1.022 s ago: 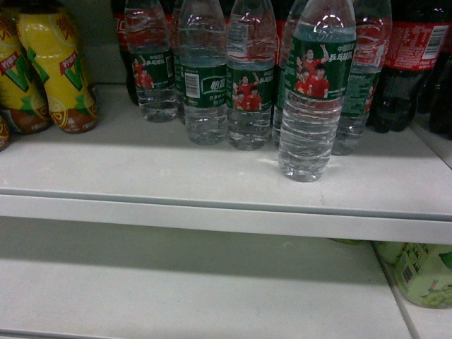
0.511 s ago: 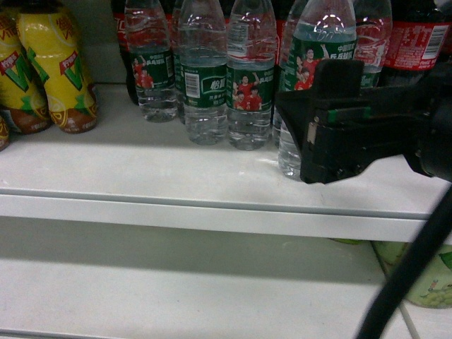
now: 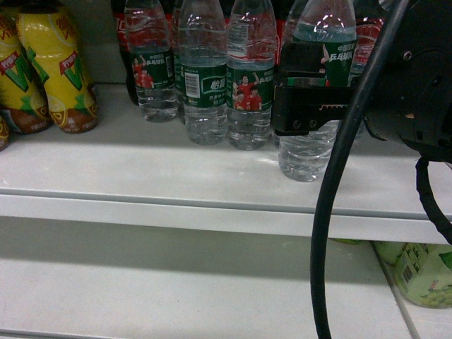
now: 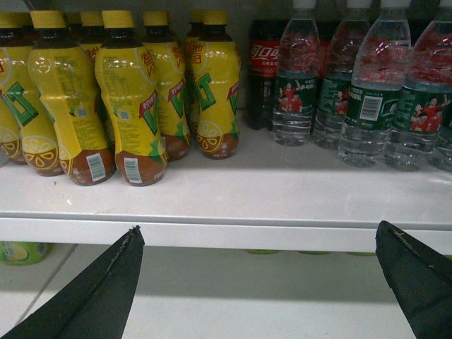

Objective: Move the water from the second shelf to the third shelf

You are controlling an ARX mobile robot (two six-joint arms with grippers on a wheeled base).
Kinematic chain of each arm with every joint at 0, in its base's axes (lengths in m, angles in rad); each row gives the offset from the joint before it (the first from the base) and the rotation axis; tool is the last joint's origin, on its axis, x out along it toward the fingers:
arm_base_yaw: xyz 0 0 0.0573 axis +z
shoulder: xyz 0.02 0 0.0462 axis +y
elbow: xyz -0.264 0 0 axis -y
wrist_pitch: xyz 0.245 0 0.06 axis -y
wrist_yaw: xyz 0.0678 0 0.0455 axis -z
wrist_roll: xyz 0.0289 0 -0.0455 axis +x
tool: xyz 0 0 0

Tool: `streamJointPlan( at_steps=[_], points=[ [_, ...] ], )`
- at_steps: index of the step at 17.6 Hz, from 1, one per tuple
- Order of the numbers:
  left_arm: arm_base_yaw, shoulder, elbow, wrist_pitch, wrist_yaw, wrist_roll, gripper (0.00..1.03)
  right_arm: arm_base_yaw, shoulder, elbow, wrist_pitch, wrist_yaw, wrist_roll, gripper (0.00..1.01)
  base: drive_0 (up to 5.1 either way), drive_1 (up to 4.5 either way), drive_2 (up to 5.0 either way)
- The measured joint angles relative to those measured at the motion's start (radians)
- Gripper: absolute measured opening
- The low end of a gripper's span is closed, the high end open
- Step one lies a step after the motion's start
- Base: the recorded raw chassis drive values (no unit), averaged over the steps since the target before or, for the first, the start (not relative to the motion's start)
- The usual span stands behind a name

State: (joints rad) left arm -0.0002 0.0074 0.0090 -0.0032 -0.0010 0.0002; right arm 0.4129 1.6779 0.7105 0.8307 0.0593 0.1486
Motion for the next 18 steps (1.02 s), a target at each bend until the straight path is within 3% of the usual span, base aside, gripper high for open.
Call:
streamJointPlan(
  at_steps=[13,18],
  points=[
    [0.000,0.000,0.000,0.000,0.000,0.000,0.98,-0.021,0.167,0.195,-0.046,0.122,-0.019,0.98,0.0,0.00,0.0],
    [0.000,0.000,0.000,0.000,0.000,0.000,0.98,-0.021,0.188,0.247,-0.069,0.148,-0.027,0.98,0.0,0.00,0.0]
  ],
)
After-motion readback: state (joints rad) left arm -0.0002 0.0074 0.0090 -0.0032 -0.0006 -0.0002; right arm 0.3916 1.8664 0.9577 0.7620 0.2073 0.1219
